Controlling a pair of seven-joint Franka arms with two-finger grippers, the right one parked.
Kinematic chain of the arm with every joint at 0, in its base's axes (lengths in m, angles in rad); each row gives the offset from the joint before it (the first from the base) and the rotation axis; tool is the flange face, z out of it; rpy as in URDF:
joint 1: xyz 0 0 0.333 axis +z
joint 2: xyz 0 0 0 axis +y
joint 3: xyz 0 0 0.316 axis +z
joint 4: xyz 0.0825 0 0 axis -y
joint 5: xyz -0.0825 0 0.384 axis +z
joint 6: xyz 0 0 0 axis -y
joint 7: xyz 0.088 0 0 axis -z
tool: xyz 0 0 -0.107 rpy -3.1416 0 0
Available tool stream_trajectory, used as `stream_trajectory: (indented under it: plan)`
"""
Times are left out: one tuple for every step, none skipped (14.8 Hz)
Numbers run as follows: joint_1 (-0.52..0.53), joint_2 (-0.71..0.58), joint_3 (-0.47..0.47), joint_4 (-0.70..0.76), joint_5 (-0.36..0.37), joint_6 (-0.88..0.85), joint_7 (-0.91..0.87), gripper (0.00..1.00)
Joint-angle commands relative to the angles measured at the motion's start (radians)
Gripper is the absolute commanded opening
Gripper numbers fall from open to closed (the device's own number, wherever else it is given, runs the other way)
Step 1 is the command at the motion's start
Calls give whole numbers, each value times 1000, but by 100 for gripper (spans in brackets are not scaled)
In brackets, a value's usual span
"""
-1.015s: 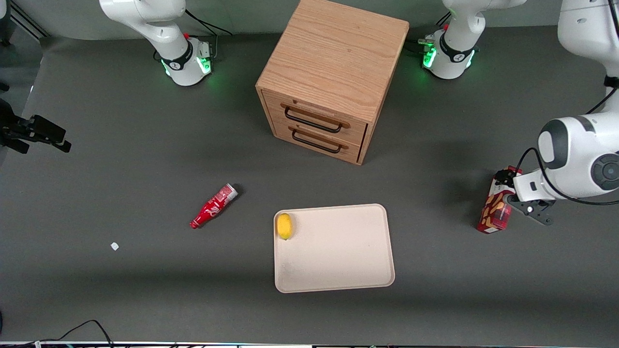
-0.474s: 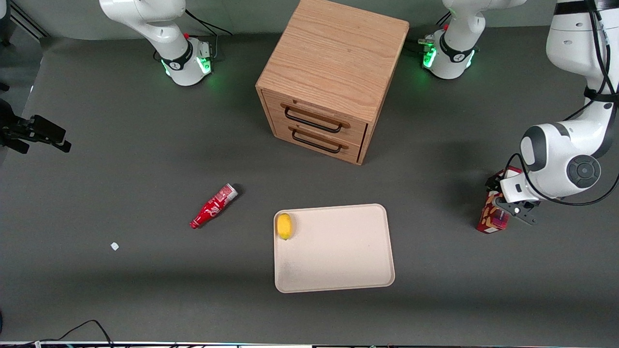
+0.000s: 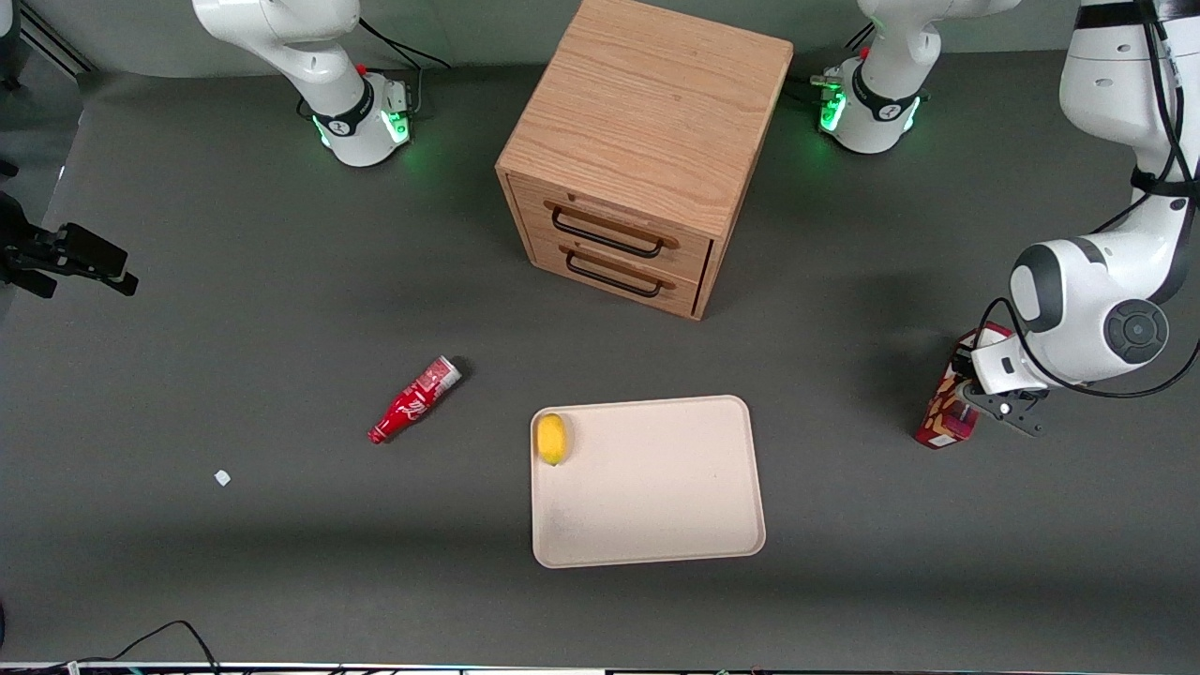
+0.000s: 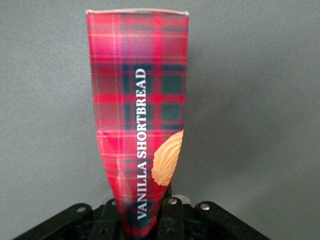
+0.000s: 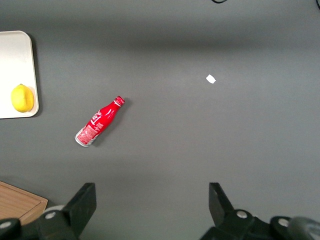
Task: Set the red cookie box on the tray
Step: 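Close the left gripper on the cookie box and lift it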
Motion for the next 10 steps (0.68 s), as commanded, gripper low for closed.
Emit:
stream_trajectory:
  plan:
    - [1,-25,16,3,-15,-12,27,0]
    - [2,-39,16,7,-15,-32,27,0]
    - [2,-59,18,23,-15,-57,27,0]
    - [2,-73,22,46,-15,-95,28,0]
    - [1,-90,33,84,-17,-155,25,0]
    - [1,-110,33,125,-17,-228,19,0]
    - [1,-139,33,171,-20,-318,7,0]
    - [1,-160,33,222,-20,-403,-16,0]
    - [1,-180,31,280,-18,-502,-60,0]
    - [-1,-188,25,349,-17,-598,-109,0]
